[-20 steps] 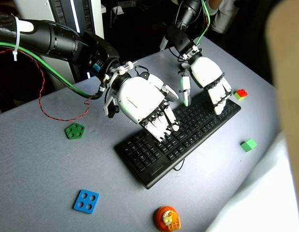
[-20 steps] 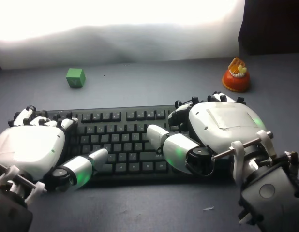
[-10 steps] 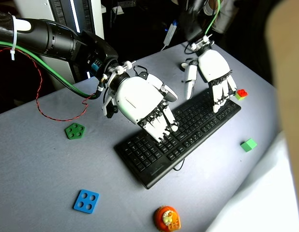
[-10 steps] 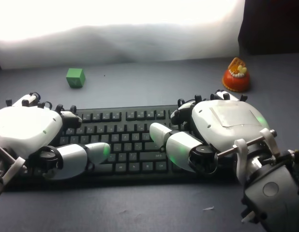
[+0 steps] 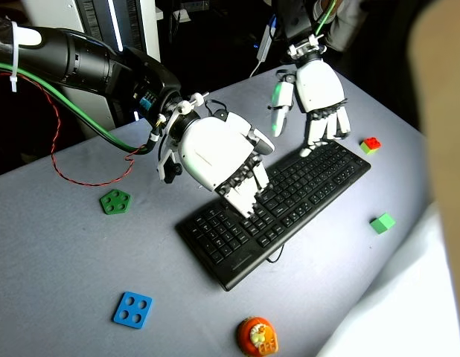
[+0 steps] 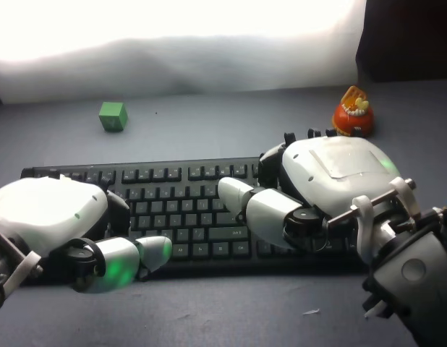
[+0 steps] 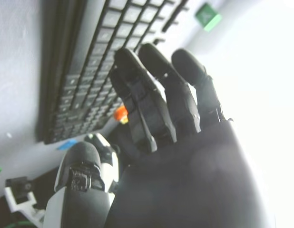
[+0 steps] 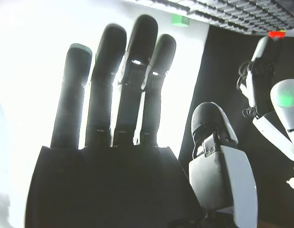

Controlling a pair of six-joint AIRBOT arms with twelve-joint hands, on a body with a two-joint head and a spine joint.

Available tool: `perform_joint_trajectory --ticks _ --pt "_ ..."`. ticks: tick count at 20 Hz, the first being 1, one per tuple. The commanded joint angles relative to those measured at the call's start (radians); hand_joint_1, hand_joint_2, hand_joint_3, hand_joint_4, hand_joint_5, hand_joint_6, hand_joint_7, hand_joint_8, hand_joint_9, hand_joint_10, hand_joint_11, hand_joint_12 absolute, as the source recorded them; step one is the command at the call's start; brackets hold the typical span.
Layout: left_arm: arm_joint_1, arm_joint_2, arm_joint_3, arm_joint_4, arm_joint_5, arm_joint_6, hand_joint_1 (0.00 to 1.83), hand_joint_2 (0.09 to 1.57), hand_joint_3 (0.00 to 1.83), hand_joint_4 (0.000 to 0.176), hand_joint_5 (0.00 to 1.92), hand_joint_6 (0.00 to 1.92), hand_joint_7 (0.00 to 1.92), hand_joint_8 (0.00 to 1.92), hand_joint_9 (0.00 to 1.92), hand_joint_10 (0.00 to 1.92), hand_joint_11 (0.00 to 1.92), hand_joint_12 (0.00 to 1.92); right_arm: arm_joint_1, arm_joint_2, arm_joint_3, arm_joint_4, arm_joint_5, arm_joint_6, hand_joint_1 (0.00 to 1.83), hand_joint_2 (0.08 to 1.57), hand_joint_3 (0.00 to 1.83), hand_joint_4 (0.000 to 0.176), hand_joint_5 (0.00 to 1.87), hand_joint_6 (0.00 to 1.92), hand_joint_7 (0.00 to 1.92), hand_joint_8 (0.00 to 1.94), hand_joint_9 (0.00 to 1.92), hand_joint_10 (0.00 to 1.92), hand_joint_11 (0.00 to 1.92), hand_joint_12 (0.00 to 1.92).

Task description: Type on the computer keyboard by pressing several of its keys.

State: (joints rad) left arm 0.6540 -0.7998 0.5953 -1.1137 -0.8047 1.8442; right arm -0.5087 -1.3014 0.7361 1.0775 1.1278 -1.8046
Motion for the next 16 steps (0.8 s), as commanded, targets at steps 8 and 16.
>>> perform_joint_trajectory --ticks 8,16 --pt "-0.043 0.016 0.026 0.051 -0.055 0.001 0.56 1.39 0.01 0.000 0.96 1.63 1.15 1.63 1.13 1.86 1.07 1.92 0.006 0.070 -0.004 -0.229 -0.094 0.057 0.58 1.46 0.05 0.000 1.04 1.84 1.23 1.86 1.27 1.92 1.23 1.92" --pt "-0.061 0.030 0.034 0.051 -0.050 0.001 0.81 1.43 0.00 0.096 0.60 1.68 1.08 1.69 1.04 1.90 1.00 1.92 0.024 0.142 0.001 -0.442 -0.285 0.161 0.57 1.48 0.03 0.000 1.04 1.92 1.22 1.92 1.29 1.92 1.26 1.92"
